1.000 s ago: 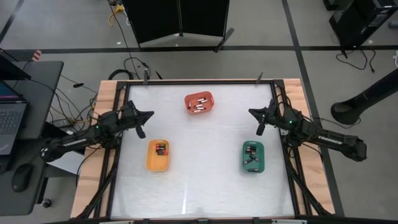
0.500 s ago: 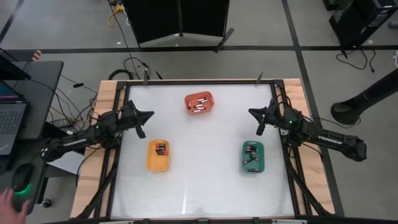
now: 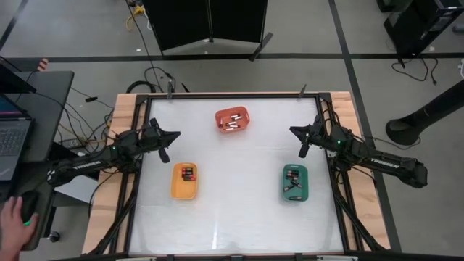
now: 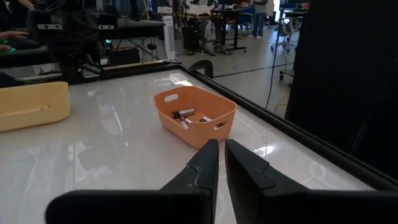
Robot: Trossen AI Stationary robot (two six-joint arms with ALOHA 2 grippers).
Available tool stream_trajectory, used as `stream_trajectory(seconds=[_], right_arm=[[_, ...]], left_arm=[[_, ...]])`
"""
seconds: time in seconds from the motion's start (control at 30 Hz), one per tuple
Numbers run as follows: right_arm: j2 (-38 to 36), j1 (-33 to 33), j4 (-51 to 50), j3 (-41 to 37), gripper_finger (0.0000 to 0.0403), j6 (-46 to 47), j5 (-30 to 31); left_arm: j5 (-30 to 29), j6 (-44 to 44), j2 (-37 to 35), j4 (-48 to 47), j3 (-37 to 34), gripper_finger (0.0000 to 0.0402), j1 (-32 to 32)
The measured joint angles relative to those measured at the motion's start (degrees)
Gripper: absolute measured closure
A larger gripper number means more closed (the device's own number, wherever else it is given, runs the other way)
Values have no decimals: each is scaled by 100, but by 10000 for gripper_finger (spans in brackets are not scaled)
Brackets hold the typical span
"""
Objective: Sort batteries
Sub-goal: Return to Home Position
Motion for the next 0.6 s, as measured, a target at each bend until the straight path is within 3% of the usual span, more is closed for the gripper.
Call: stream_trajectory(seconds=[0.6], right_arm=[[0, 1, -2, 0, 364, 2, 2]], left_arm=[[-42, -1, 0, 0, 0, 390, 0]])
